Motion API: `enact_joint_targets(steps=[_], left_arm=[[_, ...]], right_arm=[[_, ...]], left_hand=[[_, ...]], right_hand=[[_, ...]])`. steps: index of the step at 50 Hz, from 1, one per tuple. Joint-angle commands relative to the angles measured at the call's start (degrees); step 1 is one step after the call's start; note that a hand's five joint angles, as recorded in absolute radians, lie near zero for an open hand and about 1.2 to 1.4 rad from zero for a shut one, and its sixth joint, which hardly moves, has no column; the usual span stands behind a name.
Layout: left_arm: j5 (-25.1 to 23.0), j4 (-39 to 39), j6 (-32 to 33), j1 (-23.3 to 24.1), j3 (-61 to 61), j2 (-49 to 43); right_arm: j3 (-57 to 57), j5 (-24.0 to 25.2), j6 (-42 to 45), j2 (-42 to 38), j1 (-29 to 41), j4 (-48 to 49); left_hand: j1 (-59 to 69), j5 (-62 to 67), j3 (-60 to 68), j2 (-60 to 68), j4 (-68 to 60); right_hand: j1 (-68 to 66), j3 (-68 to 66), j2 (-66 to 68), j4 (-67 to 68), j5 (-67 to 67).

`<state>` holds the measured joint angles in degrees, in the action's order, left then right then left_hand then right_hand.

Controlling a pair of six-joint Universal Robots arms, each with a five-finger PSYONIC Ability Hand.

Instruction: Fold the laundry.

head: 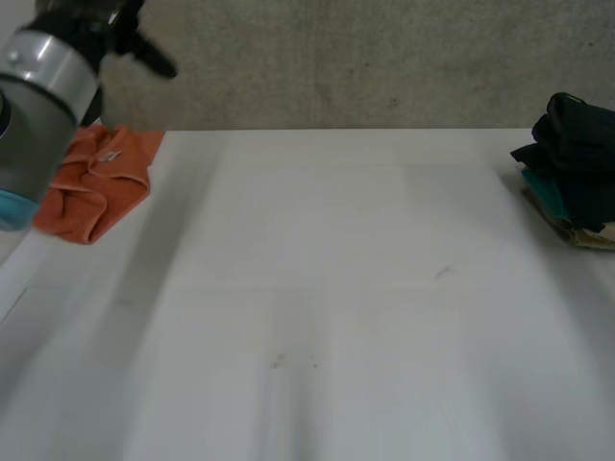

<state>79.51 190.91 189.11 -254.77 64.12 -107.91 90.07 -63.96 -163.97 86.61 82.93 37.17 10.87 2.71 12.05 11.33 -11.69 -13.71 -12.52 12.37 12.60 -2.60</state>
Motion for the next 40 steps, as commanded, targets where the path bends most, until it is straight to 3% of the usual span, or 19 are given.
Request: enact_joint_targets(steps=[1, 5, 10, 16, 25, 40], left_arm=[[-6.7, -0.1, 10.8, -14.0, -6.4, -18.6], [-7.3, -0.1, 19.3, -18.3, -11.3, -28.5], [-8.3, 0.0, 25.9, -20.4, -16.1, -36.1], [-11.6, -0.1, 25.8, -22.2, -22.1, -42.7], [-11.7, -0.6, 25.8, -22.4, -29.7, -50.3], [-11.7, -1.0, 25.8, -22.4, -31.0, -53.6]], right_arm=[[12.8, 6.8, 5.3, 0.8, 13.8, -6.0], [15.3, 4.3, 11.5, -3.0, 18.2, -12.5], [17.2, -0.8, 17.8, -8.6, 21.9, -17.3], [20.1, -2.9, 20.5, -10.2, 21.8, -15.9], [22.3, -2.8, 20.0, -10.2, 21.8, -14.3], [22.5, -2.6, 19.8, -10.2, 21.7, -14.2]], left_hand=[[1.2, -0.6, 0.0, 0.7, -0.4], [1.2, -0.6, 0.0, 0.7, -0.4], [1.5, -0.3, 0.3, 1.1, -0.7], [10.3, 8.4, 9.1, 9.8, -9.4], [24.6, 22.7, 23.4, 24.1, -23.7], [32.0, 30.1, 30.8, 31.5, -31.1]], right_hand=[[3.7, 2.5, -2.4, -2.6, 2.6], [3.7, 2.5, -2.4, -2.6, 2.6], [3.7, 2.5, -2.4, -2.6, 2.6], [3.7, 2.5, -2.4, -2.6, 2.6], [3.7, 2.5, -2.4, -2.6, 2.6], [3.7, 2.5, -2.4, -2.6, 2.6]])
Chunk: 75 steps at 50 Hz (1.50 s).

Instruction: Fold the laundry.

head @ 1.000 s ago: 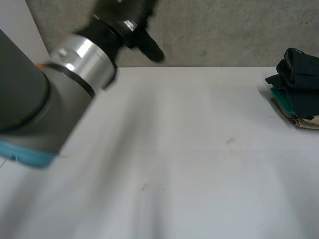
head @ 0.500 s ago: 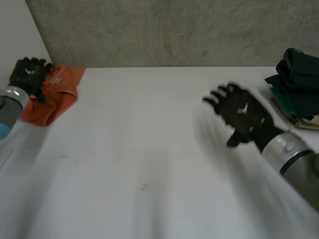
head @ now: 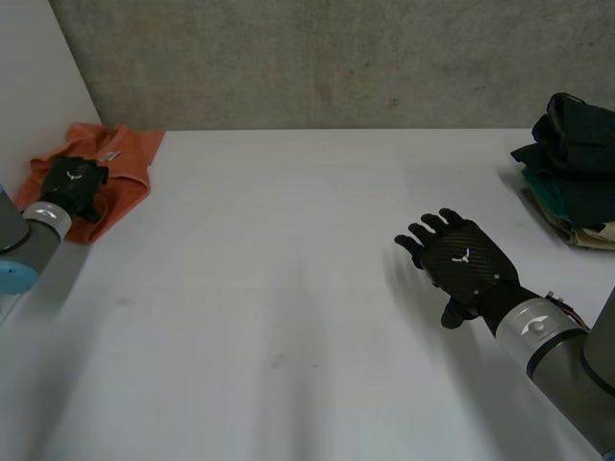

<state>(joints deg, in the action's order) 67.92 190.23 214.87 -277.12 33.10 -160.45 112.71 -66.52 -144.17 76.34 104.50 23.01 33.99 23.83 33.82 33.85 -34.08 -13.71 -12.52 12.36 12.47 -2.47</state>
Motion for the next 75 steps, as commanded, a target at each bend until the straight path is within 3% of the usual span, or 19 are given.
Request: enact_joint_targets(steps=[1, 3, 8, 13, 16, 21, 27, 28, 29, 31, 32, 33, 37, 40, 68, 75], left_arm=[[-0.1, -0.4, 0.1, 0.0, -0.2, -1.4], [-0.1, -0.8, 0.1, 0.0, -0.8, -2.0], [1.2, -1.8, 0.4, 0.3, -1.7, -2.5], [8.4, -1.7, 0.7, 2.1, 0.9, 0.9], [11.4, -1.4, 0.2, 3.7, 8.0, 8.9], [9.2, -0.3, -2.3, 5.9, 20.7, 20.9], [2.5, 5.0, -11.5, 8.6, 30.4, 33.0], [2.5, 6.5, -11.8, 8.1, 30.4, 32.7], [3.1, 8.7, -11.4, 7.0, 30.1, 30.6], [4.2, 9.2, -10.1, 6.0, 30.2, 28.3], [5.0, 8.6, -8.8, 5.4, 30.0, 27.2], [6.3, 7.0, -5.8, 4.5, 29.5, 26.3], [8.9, 2.0, 3.5, 2.0, 28.4, 23.9], [8.6, -0.8, 6.8, 0.9, 28.7, 21.9], [7.8, -0.8, 4.0, -0.1, 19.0, 11.4], [5.2, -0.9, 3.9, -0.3, 17.3, 10.0]], right_arm=[[-0.1, 0.0, 0.0, 0.0, 0.1, 0.0], [-0.2, 0.0, 0.0, 0.0, 0.1, 0.0], [-0.1, -0.1, 0.0, 0.0, 0.0, -0.1], [-0.1, -0.1, 0.0, 0.0, 0.1, -0.1], [-0.1, -0.3, 0.0, 0.0, 0.0, -0.1], [-0.2, -0.2, 0.0, 0.5, -0.3, 0.0], [-0.3, -0.1, 0.0, 0.6, -0.3, -0.1], [-0.3, 0.0, 0.0, 0.6, -0.3, -0.1], [-0.3, 0.0, 0.0, 0.6, -0.3, -0.1], [-0.3, 0.1, 0.0, 0.6, -0.3, -0.1], [-0.3, 0.1, 0.0, 0.6, -0.3, -0.1], [-0.3, 0.1, 0.0, 0.6, -0.3, -0.2], [-0.2, 0.2, 0.1, 0.7, -1.1, -0.2], [-0.3, 0.2, 0.1, 0.7, -1.3, -0.1], [-0.6, 0.1, 0.5, 0.1, -1.9, 0.0], [-0.6, 0.1, 0.5, 0.0, -1.8, 0.0]], left_hand=[[10.2, 10.3, 10.4, 10.3, -10.1], [14.1, 14.2, 14.2, 14.2, -14.0], [45.9, 46.1, 46.1, 46.1, -45.9], [46.0, 46.2, 46.2, 46.1, -45.9], [46.0, 46.2, 46.2, 46.1, -45.9], [46.0, 46.2, 46.2, 46.1, -45.9], [46.0, 46.2, 46.2, 46.1, -45.9], [46.0, 46.2, 46.2, 46.1, -45.9], [36.2, 36.4, 36.4, 36.3, -36.1], [-3.6, -3.4, -3.4, -3.4, 3.7], [-17.2, -17.1, -17.1, -17.1, 17.3], [-20.2, -20.1, -20.0, -20.1, 20.3], [-21.4, -21.3, -21.3, -21.3, 21.5], [-18.6, -18.4, -18.4, -18.4, 18.7], [3.5, 3.6, 3.6, 3.6, -3.4], [9.2, 9.3, 9.3, 9.3, -9.1]], right_hand=[[3.7, 2.5, -2.4, -2.5, 2.5], [3.7, 2.5, -2.4, -2.5, 2.5], [3.7, 2.5, -2.4, -2.5, 2.5], [3.7, 2.5, -2.4, -2.5, 2.5], [3.7, 2.5, -2.4, -2.5, 2.5], [3.7, 2.5, -2.4, -2.5, 2.5], [3.7, 2.5, -2.4, -2.5, 2.5], [3.7, 2.5, -2.4, -2.5, 2.5], [3.7, 2.5, -2.4, -2.5, 2.5], [3.7, 2.5, -2.4, -2.5, 2.5], [3.7, 2.5, -2.4, -2.5, 2.5], [3.7, 2.5, -2.4, -2.5, 2.5], [3.7, 2.5, -2.4, -2.5, 2.5], [3.7, 2.5, -2.4, -2.5, 2.5], [3.7, 2.5, -2.4, -2.5, 2.5], [3.7, 2.5, -2.4, -2.5, 2.5]])
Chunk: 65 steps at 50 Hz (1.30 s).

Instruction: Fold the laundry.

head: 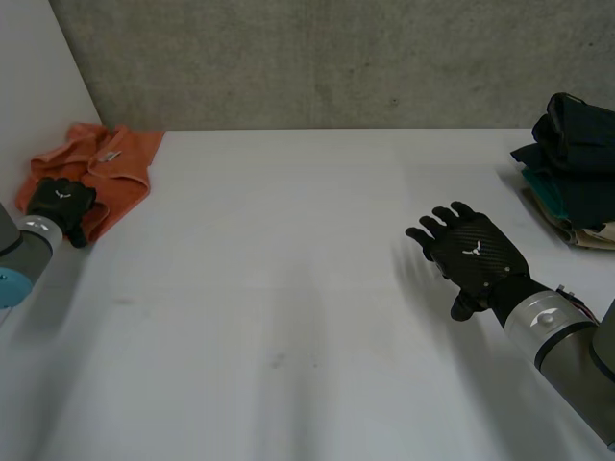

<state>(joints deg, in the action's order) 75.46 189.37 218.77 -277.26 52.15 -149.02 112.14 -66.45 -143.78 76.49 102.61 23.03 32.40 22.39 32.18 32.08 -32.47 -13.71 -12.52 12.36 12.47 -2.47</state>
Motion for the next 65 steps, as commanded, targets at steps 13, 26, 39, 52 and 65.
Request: enact_joint_targets(steps=[13, 26, 39, 52, 65], left_arm=[[-2.0, -0.1, 0.1, -0.1, -3.9, -2.9], [2.9, -1.5, -11.8, 10.3, 11.9, 19.5], [3.3, -2.9, -32.4, 40.5, 26.9, 39.6], [12.0, 5.7, -36.7, 58.3, 18.6, 25.3], [16.4, 4.8, -33.1, 47.2, 26.5, 36.2]], right_arm=[[0.1, -0.1, 0.1, -0.1, 0.1, 0.0], [-0.3, -2.3, -0.2, 0.8, -1.2, 0.8], [-1.6, -8.6, -3.0, 5.9, -3.6, 0.7], [-2.4, -9.2, -9.3, 8.4, -6.3, 0.2], [-4.1, -7.9, -9.1, 8.8, -6.3, -5.4]], left_hand=[[47.6, 47.6, 47.8, 47.9, -47.5], [47.6, 47.6, 47.8, 47.9, -47.5], [47.6, 47.6, 47.8, 47.9, -47.5], [-22.4, -22.4, -22.2, -22.1, 22.5], [-18.5, -18.5, -18.3, -18.2, 18.6]], right_hand=[[3.7, 2.5, -2.4, -2.5, 2.5], [3.7, 2.5, -2.4, -2.5, 2.5], [3.7, 2.5, -2.4, -2.5, 2.5], [3.7, 2.5, -2.4, -2.5, 2.5], [3.7, 2.5, -2.4, -2.5, 2.5]])
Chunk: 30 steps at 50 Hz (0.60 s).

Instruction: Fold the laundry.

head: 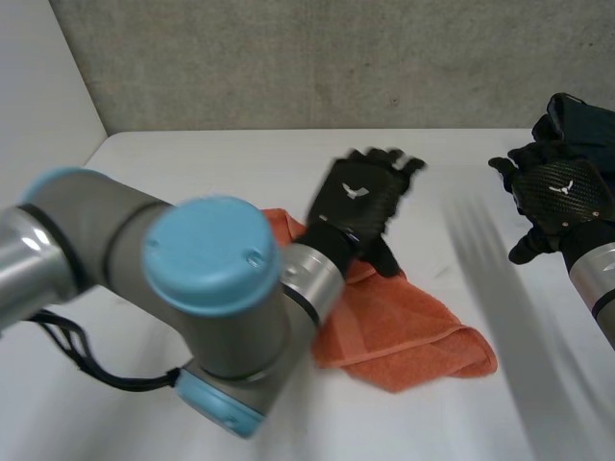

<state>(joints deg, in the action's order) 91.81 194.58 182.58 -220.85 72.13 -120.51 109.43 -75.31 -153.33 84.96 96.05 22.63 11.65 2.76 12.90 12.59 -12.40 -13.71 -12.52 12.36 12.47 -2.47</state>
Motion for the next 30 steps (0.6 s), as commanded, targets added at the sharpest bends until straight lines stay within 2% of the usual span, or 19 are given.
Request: enact_joint_targets(steps=[1, 5, 6, 8, 11, 13, 15, 19, 20, 23, 24, 30], left_arm=[[-0.1, -0.3, 4.9, -10.5, 7.5, 8.2], [-2.2, -0.8, 12.1, -13.6, 9.6, 8.3], [-3.4, -1.3, 13.8, -14.6, 10.1, 8.1], [-7.2, -2.7, 17.3, -16.2, 12.0, 7.8], [-13.3, -6.0, 20.3, -16.3, 16.2, 7.7], [-15.4, -7.2, 20.3, -15.1, 18.5, 8.4], [-15.4, -7.3, 20.1, -14.0, 19.7, 9.0], [-13.8, -7.2, 19.8, -8.2, 21.7, 11.4], [-12.4, -7.2, 19.6, -5.6, 21.7, 11.4], [-9.6, -7.0, 19.4, -2.0, 21.4, 10.9], [-7.1, -6.5, 19.2, -0.2, 21.1, 9.9], [2.4, -2.9, 20.0, 2.3, 18.2, 1.0]], right_arm=[[-2.2, 1.5, 0.9, 0.8, 0.8, -9.8], [-5.8, 3.6, 1.0, 0.9, 1.9, -23.7], [-6.6, 4.7, 1.3, 0.9, 2.1, -28.2], [-7.0, 5.4, 1.6, 0.9, 2.0, -31.3], [-6.1, 6.3, 2.1, 1.2, 1.9, -29.7], [-5.1, 5.6, 2.3, 1.3, 1.9, -27.2], [-4.5, 5.0, 2.6, 1.3, 1.9, -26.0], [-2.7, 2.5, 5.1, 0.8, 1.3, -24.0], [-2.2, 2.3, 5.5, 0.9, 1.3, -24.0], [-0.9, 1.7, 6.8, 0.9, 1.3, -23.8], [-0.6, 1.7, 7.0, 0.9, 1.3, -23.8], [0.6, 2.0, 7.0, 0.9, 1.2, -23.0]], left_hand=[[2.6, 1.5, 1.3, 1.7, -1.9], [3.1, 2.0, 1.8, 2.2, -2.4], [3.9, 2.8, 2.7, 3.0, -3.2], [7.1, 6.0, 5.9, 6.2, -6.4], [11.2, 10.1, 9.9, 10.2, -10.4], [13.3, 12.2, 12.1, 12.4, -12.6], [15.7, 14.6, 14.5, 14.8, -15.0], [16.2, 15.1, 15.0, 15.3, -15.5], [16.2, 15.1, 15.0, 15.3, -15.5], [16.2, 15.1, 15.0, 15.3, -15.5], [16.2, 15.1, 15.0, 15.3, -15.5], [15.0, 13.9, 13.8, 14.1, -14.3]], right_hand=[[3.7, 2.5, -2.4, -2.5, 2.5], [3.7, 2.5, -2.4, -2.5, 2.5], [3.7, 2.5, -2.4, -2.5, 2.5], [3.7, 2.5, -2.4, -2.5, 2.5], [3.7, 2.5, -2.4, -2.5, 2.5], [3.7, 2.5, -2.4, -2.5, 2.5], [3.7, 2.5, -2.4, -2.5, 2.5], [3.7, 2.5, -2.4, -2.5, 2.5], [3.7, 2.5, -2.4, -2.5, 2.5], [3.7, 2.5, -2.4, -2.5, 2.5], [3.7, 2.5, -2.4, -2.5, 2.5], [3.7, 2.5, -2.4, -2.5, 2.5]])
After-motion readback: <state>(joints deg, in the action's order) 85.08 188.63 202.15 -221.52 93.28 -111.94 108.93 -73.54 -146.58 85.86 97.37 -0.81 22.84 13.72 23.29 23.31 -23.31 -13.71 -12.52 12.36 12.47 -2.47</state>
